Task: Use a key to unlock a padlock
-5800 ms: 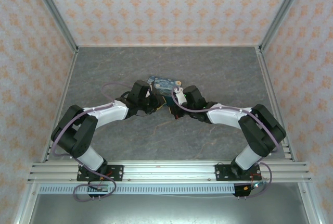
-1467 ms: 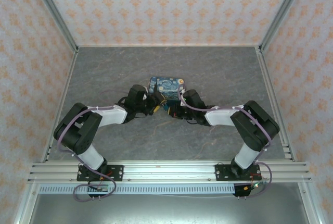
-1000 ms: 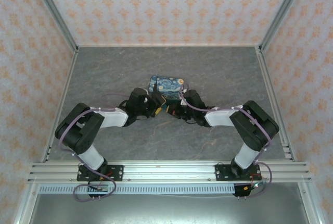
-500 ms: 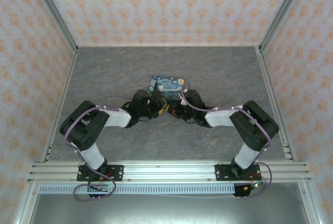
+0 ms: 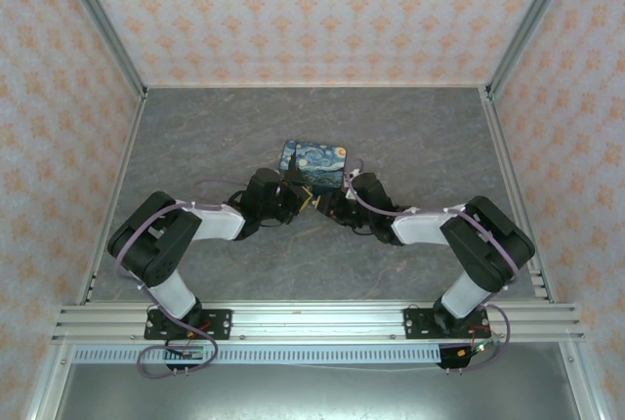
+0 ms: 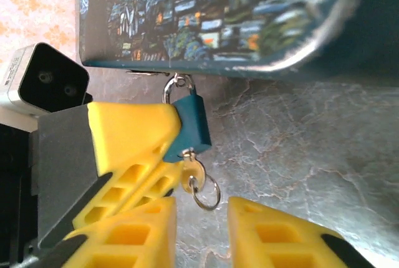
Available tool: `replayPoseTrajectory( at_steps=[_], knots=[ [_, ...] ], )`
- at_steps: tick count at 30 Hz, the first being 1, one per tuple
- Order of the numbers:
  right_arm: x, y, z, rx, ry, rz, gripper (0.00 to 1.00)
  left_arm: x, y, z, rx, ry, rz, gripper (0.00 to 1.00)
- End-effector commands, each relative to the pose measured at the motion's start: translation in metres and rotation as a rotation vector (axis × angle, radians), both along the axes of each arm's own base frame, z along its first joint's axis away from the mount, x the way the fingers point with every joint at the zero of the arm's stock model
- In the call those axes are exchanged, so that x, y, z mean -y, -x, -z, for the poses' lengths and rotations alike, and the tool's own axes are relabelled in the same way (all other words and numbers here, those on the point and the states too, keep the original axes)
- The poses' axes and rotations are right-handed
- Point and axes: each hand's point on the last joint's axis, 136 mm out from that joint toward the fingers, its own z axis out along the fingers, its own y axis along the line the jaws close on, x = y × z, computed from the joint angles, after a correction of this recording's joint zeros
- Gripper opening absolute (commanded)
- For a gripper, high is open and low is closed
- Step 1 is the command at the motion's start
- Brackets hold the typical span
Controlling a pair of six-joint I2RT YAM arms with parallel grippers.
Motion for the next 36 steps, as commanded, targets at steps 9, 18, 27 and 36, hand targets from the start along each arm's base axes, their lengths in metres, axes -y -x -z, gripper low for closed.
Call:
replayPoseTrajectory(
  at_steps=[9,18,27,36],
  knots=[
    [0.029,0.015,-0.042,0.567,0.496,-0.242,0.35,0.001,-0.005,-0.031,0.023,0.013,-0.014,0.0],
    [0.022,0.034,-0.047,1.043,0.911,-0.548,0.4,0.003,-0.005,-0.043,0.01,0.045,-0.024,0.0],
    [0.01,0.019,-0.037,1.24,1.154,-0.642,0.42,0.007,-0.005,-0.052,0.01,0.059,-0.012,0.0],
    [-0.007,0.004,-0.04,1.322,1.196,-0.625,0.4,0.011,-0.005,-0.058,0.018,0.068,-0.002,0.0]
  ],
)
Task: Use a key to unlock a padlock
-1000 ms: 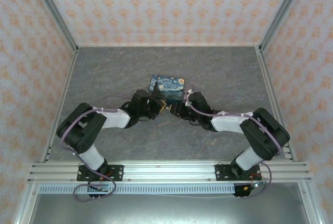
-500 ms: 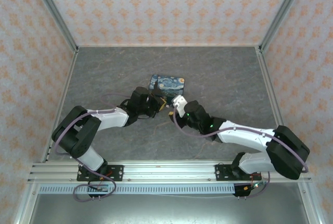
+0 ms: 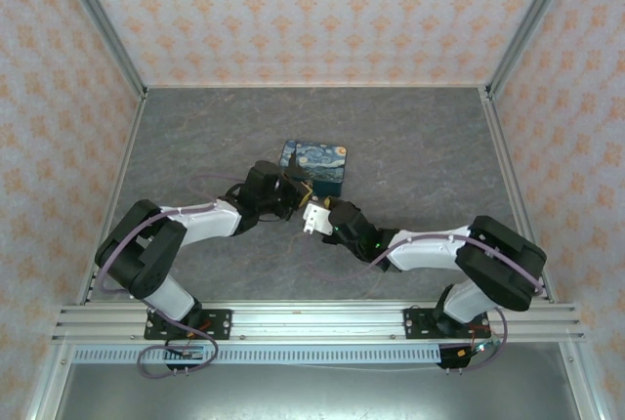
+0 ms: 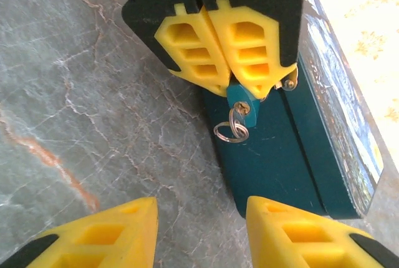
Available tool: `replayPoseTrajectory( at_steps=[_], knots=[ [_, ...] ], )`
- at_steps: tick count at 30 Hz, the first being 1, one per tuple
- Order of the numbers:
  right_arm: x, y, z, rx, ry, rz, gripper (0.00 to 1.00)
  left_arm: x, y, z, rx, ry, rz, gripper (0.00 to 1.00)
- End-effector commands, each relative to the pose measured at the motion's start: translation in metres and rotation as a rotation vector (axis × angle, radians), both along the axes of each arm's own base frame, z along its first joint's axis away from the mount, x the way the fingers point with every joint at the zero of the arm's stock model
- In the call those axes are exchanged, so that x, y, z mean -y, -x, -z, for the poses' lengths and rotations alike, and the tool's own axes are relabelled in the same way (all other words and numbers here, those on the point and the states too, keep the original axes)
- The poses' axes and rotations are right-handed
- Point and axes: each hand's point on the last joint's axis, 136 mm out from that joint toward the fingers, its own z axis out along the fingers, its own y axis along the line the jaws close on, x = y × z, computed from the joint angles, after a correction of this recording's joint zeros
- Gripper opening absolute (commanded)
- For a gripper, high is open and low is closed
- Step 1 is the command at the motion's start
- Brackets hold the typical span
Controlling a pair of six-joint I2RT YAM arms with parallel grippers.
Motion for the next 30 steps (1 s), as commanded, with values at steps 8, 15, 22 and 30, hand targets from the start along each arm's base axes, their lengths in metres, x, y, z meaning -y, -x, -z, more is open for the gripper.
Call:
replayPoseTrajectory(
  at_steps=[8,15,22,30],
  knots=[
    [-0.019,-0.022,-0.017,0.093,-0.034,0.008,0.31,0.011,-0.005,-0.034,0.059,0.05,0.019,0.0],
    [-0.018,-0.031,-0.015,0.085,-0.053,0.036,0.25,0.011,-0.005,-0.032,0.055,0.052,0.019,0.0],
    [-0.02,-0.036,-0.019,0.091,-0.08,0.041,0.22,0.012,-0.004,-0.031,0.053,0.049,0.022,0.0],
    [-0.025,-0.038,-0.023,0.081,-0.108,0.036,0.13,0.012,-0.003,-0.029,0.047,0.046,0.022,0.0]
  ],
)
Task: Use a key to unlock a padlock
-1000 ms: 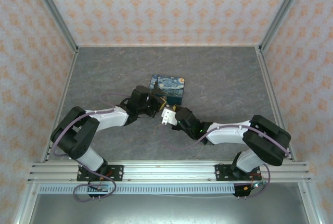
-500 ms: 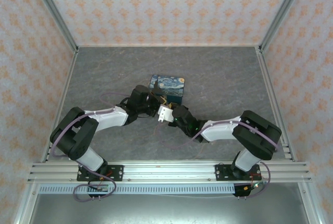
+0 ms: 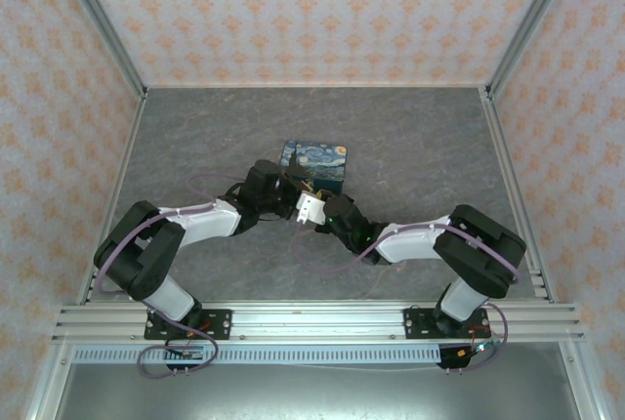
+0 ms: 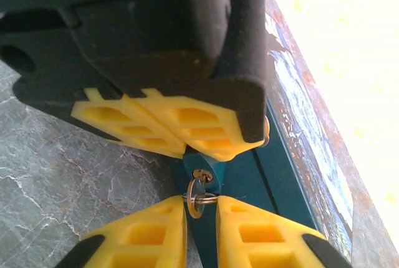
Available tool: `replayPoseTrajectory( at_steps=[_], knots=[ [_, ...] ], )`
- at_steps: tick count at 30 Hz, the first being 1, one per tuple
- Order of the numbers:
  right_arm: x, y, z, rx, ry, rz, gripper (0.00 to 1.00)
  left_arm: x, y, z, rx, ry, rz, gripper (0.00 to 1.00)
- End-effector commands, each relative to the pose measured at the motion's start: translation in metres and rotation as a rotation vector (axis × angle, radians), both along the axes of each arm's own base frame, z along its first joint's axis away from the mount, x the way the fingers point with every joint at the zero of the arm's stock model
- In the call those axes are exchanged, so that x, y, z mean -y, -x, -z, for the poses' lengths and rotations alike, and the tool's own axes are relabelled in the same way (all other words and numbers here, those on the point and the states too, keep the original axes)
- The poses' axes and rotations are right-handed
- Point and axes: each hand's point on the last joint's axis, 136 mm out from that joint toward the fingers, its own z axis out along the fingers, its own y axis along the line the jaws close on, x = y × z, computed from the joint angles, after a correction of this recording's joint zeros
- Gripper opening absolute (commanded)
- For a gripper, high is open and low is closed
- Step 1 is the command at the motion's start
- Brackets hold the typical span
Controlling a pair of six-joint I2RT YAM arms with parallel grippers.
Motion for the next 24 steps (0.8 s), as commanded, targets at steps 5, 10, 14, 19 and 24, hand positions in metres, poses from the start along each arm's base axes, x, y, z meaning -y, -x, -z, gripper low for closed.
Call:
replayPoseTrajectory(
  at_steps=[5,10,14,19,24],
  knots=[
    [-0.011,-0.008,-0.018,0.001,-0.113,0.021,0.01,0.01,-0.004,-0.024,0.038,0.046,0.02,0.0],
    [-0.013,-0.004,-0.021,-0.051,-0.195,0.028,0.0,0.011,-0.003,-0.023,0.037,0.05,0.02,0.0],
    [-0.01,-0.004,-0.024,-0.09,-0.292,0.051,0.0,0.013,-0.002,-0.022,0.036,0.051,0.023,0.0],
    [-0.011,-0.004,-0.027,-0.192,-0.429,0.069,0.0,0.015,-0.002,-0.021,0.033,0.055,0.024,0.0],
    [-0.008,-0.004,-0.022,-0.199,-0.456,0.08,0.0,0.016,-0.001,-0.02,0.032,0.054,0.021,0.0]
  ],
)
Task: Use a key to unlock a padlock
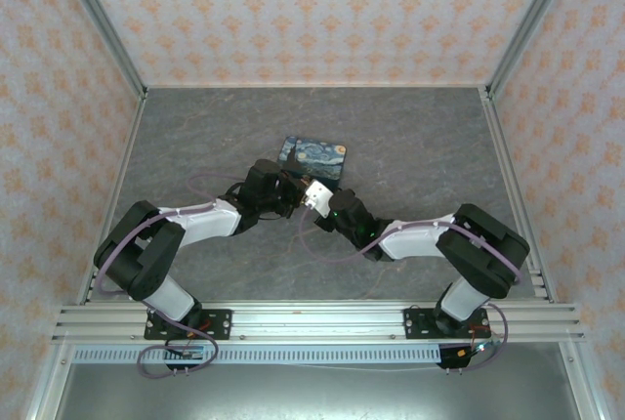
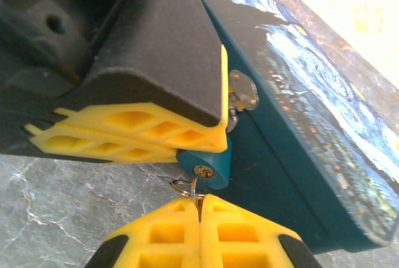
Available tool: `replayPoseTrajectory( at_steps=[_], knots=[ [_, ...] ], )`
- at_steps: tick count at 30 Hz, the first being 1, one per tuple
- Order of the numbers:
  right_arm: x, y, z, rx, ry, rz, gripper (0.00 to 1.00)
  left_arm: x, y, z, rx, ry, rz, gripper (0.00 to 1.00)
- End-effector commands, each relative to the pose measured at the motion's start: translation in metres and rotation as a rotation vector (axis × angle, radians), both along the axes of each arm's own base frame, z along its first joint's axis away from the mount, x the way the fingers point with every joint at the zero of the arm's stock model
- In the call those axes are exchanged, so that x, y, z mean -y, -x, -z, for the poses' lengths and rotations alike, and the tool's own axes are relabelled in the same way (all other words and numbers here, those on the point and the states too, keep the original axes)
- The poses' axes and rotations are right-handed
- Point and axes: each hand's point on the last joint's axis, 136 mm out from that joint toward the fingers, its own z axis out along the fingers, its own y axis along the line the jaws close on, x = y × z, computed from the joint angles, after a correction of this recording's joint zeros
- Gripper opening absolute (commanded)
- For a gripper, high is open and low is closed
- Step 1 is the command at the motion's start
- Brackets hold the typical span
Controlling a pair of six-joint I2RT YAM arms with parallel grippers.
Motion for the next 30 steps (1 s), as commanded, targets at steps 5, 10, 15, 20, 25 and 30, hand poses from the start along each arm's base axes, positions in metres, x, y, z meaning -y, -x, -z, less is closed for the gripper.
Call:
replayPoseTrajectory(
  at_steps=[5,10,15,20,25,30],
  knots=[
    [-0.002,-0.003,-0.021,0.013,-0.149,0.013,0.0,0.017,0.002,-0.017,0.036,0.041,0.048,0.0],
    [0.002,-0.002,-0.013,-0.007,-0.107,0.02,0.0,0.018,0.002,-0.014,0.03,0.034,0.054,0.0],
    [0.009,0.006,0.004,-0.081,-0.083,0.038,0.0,0.012,0.005,-0.005,0.025,-0.017,0.052,0.21],
    [0.012,0.018,0.015,-0.203,-0.096,0.049,0.0,-0.001,0.011,0.006,0.008,-0.083,0.041,0.31],
    [0.015,0.033,0.024,-0.318,-0.119,0.054,0.0,-0.022,0.015,0.007,0.007,-0.134,0.019,0.43],
    [0.011,0.043,0.019,-0.456,-0.273,0.101,0.0,-0.054,0.015,-0.002,0.025,-0.212,-0.016,0.57]
  ],
)
